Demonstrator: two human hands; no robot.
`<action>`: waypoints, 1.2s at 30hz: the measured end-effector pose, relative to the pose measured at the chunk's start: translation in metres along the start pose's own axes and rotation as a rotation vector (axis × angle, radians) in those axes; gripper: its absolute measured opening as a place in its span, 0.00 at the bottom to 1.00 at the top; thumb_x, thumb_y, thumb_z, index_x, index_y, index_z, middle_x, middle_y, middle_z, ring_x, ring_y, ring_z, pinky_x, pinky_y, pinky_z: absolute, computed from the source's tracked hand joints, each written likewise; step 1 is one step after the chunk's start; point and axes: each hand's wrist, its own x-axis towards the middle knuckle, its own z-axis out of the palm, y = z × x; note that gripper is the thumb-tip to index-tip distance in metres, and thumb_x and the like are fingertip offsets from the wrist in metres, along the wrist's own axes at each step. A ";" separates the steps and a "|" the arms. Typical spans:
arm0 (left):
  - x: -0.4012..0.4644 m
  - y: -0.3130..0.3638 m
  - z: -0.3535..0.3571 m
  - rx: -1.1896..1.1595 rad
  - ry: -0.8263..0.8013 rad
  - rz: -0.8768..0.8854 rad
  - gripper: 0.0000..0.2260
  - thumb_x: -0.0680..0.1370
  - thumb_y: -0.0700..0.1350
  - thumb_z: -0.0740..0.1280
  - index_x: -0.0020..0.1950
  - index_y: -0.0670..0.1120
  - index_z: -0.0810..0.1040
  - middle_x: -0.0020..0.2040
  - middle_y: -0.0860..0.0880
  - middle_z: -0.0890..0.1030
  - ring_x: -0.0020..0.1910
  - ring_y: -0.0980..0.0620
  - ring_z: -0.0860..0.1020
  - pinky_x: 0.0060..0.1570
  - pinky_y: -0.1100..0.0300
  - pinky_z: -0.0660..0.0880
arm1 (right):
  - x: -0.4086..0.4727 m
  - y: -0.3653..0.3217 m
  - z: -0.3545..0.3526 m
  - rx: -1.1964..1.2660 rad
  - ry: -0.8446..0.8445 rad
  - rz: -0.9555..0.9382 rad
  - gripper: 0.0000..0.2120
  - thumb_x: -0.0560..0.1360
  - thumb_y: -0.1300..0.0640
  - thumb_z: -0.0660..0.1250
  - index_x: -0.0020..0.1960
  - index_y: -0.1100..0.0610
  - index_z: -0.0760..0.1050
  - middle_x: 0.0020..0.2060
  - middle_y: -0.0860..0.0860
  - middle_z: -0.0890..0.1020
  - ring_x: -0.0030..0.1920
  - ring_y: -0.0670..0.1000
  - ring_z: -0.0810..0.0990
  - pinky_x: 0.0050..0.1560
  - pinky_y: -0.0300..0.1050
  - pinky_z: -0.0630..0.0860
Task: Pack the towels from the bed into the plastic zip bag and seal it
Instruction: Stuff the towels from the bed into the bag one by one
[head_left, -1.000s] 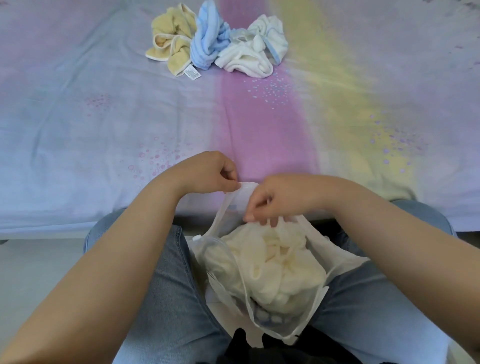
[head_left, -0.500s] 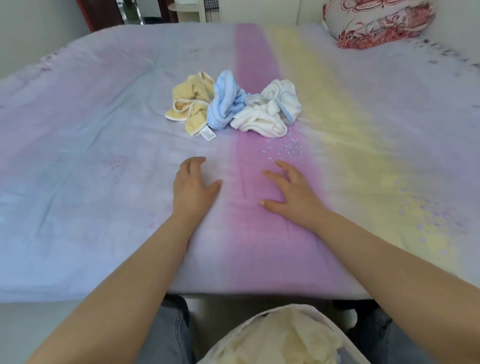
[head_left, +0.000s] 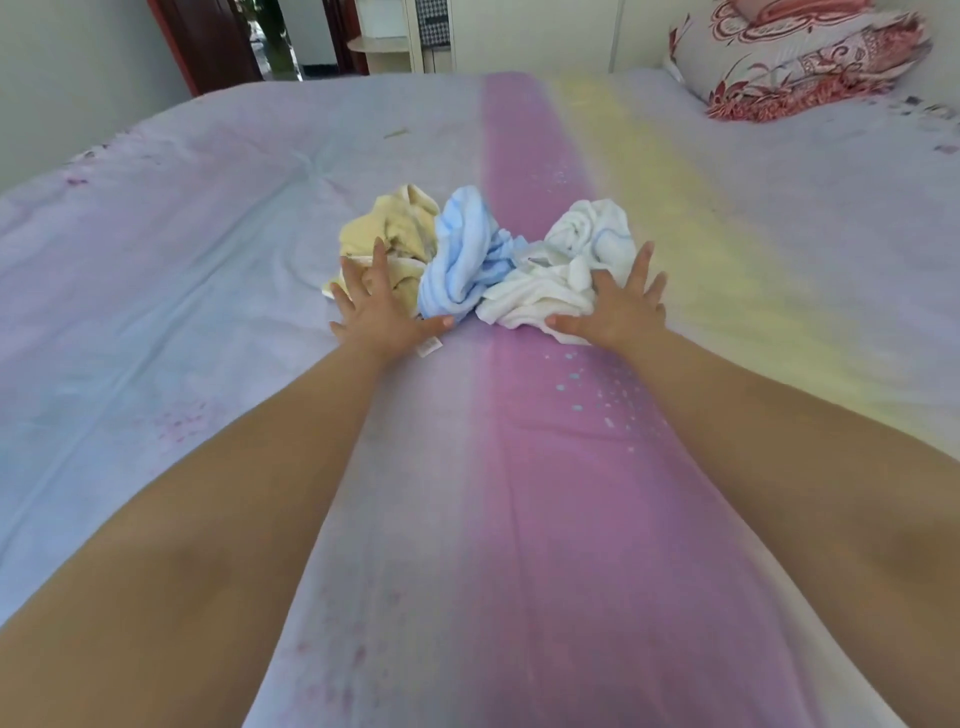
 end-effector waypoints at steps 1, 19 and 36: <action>0.006 -0.001 0.005 -0.006 -0.041 0.045 0.63 0.52 0.74 0.71 0.77 0.61 0.39 0.80 0.48 0.43 0.79 0.43 0.45 0.72 0.34 0.52 | 0.010 0.000 0.004 -0.035 -0.067 -0.034 0.48 0.64 0.27 0.65 0.76 0.46 0.50 0.76 0.57 0.37 0.76 0.64 0.40 0.74 0.61 0.47; -0.133 0.014 -0.017 -0.276 0.141 0.261 0.08 0.72 0.49 0.66 0.39 0.46 0.73 0.30 0.54 0.75 0.27 0.61 0.70 0.27 0.70 0.67 | -0.133 -0.008 0.007 0.673 0.060 -0.244 0.14 0.63 0.42 0.69 0.45 0.40 0.69 0.37 0.42 0.76 0.35 0.38 0.73 0.35 0.38 0.69; -0.333 -0.005 -0.065 -0.269 0.046 0.212 0.14 0.74 0.49 0.68 0.60 0.52 0.75 0.50 0.53 0.80 0.46 0.56 0.78 0.45 0.57 0.75 | -0.335 0.059 -0.029 0.139 0.269 -0.140 0.44 0.69 0.48 0.72 0.77 0.50 0.50 0.74 0.57 0.56 0.69 0.64 0.63 0.65 0.59 0.65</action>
